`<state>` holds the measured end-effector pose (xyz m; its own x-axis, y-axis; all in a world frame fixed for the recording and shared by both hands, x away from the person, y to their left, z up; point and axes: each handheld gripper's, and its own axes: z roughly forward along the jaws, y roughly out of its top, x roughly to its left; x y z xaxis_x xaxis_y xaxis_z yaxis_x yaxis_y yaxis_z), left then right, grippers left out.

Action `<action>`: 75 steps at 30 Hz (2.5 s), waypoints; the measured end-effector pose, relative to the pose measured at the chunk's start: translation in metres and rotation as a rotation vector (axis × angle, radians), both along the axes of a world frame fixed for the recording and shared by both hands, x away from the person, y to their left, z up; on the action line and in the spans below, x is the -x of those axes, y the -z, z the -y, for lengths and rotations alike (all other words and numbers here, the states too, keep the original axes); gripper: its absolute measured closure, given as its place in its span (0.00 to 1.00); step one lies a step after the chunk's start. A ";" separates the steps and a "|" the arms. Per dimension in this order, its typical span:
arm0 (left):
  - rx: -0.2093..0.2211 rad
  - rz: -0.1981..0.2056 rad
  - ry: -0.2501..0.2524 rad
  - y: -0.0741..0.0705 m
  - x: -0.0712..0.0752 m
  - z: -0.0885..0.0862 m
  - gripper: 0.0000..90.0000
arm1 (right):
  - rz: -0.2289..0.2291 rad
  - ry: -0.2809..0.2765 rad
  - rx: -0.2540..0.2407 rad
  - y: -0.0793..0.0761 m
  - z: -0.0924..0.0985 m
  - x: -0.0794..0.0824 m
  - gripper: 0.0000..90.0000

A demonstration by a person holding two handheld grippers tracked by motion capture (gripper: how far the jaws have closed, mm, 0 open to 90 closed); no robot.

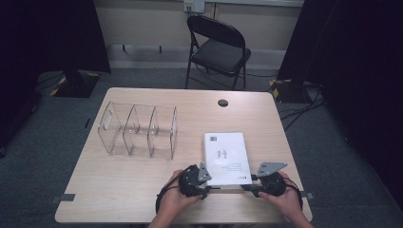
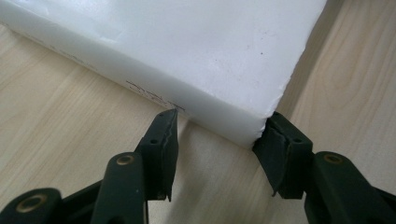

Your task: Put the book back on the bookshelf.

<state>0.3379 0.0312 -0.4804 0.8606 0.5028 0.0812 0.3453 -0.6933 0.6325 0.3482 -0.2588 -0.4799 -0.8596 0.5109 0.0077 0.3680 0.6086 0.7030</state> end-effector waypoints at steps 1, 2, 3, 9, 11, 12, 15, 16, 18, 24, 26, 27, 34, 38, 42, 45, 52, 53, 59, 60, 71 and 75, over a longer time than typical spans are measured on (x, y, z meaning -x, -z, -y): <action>0.001 -0.005 0.001 0.000 0.000 0.001 0.55 | 0.004 -0.002 -0.007 -0.002 0.001 0.001 0.67; 0.002 -0.011 0.004 0.000 0.000 0.000 0.52 | 0.007 -0.008 -0.018 -0.005 0.001 0.000 0.68; 0.030 -0.011 -0.016 -0.003 -0.001 -0.002 0.47 | 0.013 -0.006 -0.028 -0.007 0.003 0.000 0.72; 0.073 0.047 -0.011 -0.023 -0.002 -0.002 0.29 | 0.014 -0.016 -0.067 -0.011 0.004 0.001 0.78; 0.033 0.086 0.006 -0.027 -0.002 0.005 0.25 | 0.012 -0.020 -0.073 -0.012 0.002 0.001 0.78; 0.032 0.101 0.028 -0.029 -0.003 0.010 0.25 | 0.011 -0.015 -0.085 -0.012 0.002 0.001 0.78; 0.024 0.126 0.080 -0.030 -0.005 0.029 0.21 | 0.013 -0.013 -0.097 -0.015 0.001 0.001 0.79; 0.024 0.126 0.080 -0.030 -0.005 0.029 0.19 | 0.013 -0.013 -0.097 -0.015 0.001 0.001 0.79; -0.011 0.125 0.097 -0.027 -0.006 0.039 0.17 | 0.020 -0.008 -0.106 -0.017 -0.001 0.001 0.79; -0.075 0.191 0.063 -0.018 -0.011 0.058 0.04 | 0.020 -0.013 -0.108 -0.019 -0.005 0.001 0.80; -0.097 0.200 0.063 -0.016 -0.012 0.062 0.02 | 0.014 -0.011 -0.106 -0.020 -0.005 0.001 0.80; -0.098 0.198 0.054 -0.015 -0.011 0.064 0.00 | 0.014 -0.014 -0.107 -0.020 -0.006 0.001 0.80; -0.129 0.248 0.018 -0.018 -0.009 0.064 0.18 | 0.002 -0.008 -0.115 -0.018 -0.005 0.001 0.80; -0.146 0.276 0.052 -0.021 -0.004 0.065 0.31 | -0.004 -0.011 -0.129 -0.018 -0.004 0.000 0.78; -0.142 0.286 0.054 -0.021 -0.001 0.066 0.33 | 0.009 0.015 -0.066 -0.012 -0.005 -0.002 0.71; -0.156 0.299 0.070 -0.020 0.000 0.065 0.33 | 0.008 0.013 -0.057 -0.010 -0.012 -0.006 0.71; -0.136 0.294 0.082 -0.018 -0.002 0.066 0.22 | 0.000 0.018 -0.082 -0.011 -0.017 -0.004 0.71; -0.144 0.322 0.092 -0.014 -0.004 0.068 0.16 | -0.007 0.018 -0.101 -0.013 -0.017 -0.004 0.71; -0.184 0.355 0.080 -0.018 -0.003 0.071 0.30 | -0.026 0.011 -0.124 -0.014 -0.015 -0.004 0.71; -0.184 0.355 0.080 -0.018 -0.003 0.071 0.33 | -0.026 0.011 -0.124 -0.014 -0.015 -0.004 0.71; -0.256 0.331 0.094 -0.045 -0.002 0.069 0.47 | 0.064 -0.059 0.015 -0.006 -0.010 0.000 0.44; -0.286 0.306 0.094 -0.057 -0.005 0.067 0.50 | 0.040 -0.048 0.023 -0.001 -0.003 -0.003 0.42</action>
